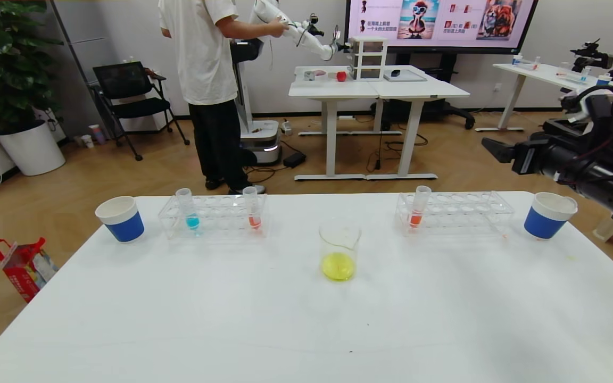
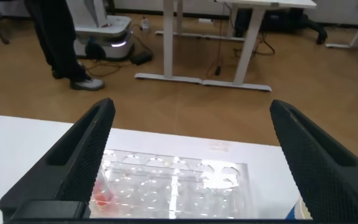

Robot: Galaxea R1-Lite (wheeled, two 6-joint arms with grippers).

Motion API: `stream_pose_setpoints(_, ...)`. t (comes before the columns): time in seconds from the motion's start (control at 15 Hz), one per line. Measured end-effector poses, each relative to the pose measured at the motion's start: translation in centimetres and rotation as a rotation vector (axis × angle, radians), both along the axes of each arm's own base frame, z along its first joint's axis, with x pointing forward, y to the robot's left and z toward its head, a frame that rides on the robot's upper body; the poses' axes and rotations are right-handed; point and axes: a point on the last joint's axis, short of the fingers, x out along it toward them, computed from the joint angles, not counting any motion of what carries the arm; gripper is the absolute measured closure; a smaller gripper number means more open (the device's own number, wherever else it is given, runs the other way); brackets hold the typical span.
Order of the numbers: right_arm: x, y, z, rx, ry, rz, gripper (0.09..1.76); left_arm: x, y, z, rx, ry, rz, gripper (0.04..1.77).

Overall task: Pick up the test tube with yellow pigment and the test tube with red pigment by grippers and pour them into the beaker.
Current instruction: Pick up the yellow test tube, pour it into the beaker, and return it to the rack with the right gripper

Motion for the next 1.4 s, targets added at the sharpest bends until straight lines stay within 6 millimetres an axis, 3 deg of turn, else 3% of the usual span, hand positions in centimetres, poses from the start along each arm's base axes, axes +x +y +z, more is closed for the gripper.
stream_pose_setpoints(0.2, -2.8, 2.2, 2.5, 0.004, -0.071, -0.030, 0.11, 0.0, 0.0, 0.0, 0.000, 0.000, 0.000, 0.06)
stream_pose_setpoints(0.4, -7.5, 3.0, 6.1, 0.016, -0.189, -0.049, 0.11, 0.0, 0.0, 0.0, 0.000, 0.000, 0.000, 0.06)
stream_pose_setpoints(0.6, -14.6, 2.8, 9.5, 0.026, -0.299, -0.047, 0.11, 0.0, 0.0, 0.0, 0.000, 0.000, 0.000, 0.06)
stream_pose_setpoints(0.67, -16.5, 2.6, 9.9, 0.027, -0.317, -0.046, 0.11, 0.0, 0.0, 0.0, 0.000, 0.000, 0.000, 0.06)
stream_pose_setpoints(0.73, -19.8, 2.4, 10.3, 0.025, -0.346, -0.046, 0.11, 0.0, 0.0, 0.0, 0.000, 0.000, 0.000, 0.06)
stream_pose_setpoints(0.87, -24.4, 1.9, 9.9, -0.004, -0.375, -0.059, 0.11, 0.0, 0.0, 0.0, 0.000, 0.000, 0.000, 0.06)
stream_pose_setpoints(1.13, -32.5, 1.2, 6.9, -0.105, -0.427, -0.095, 0.11, 0.0, 0.0, 0.0, 0.000, 0.000, 0.000, 0.06)
stream_pose_setpoints(1.4, -37.9, 0.9, 3.3, -0.135, -0.392, -0.112, 0.11, 0.0, 0.0, 0.0, 0.000, 0.000, 0.000, 0.06)
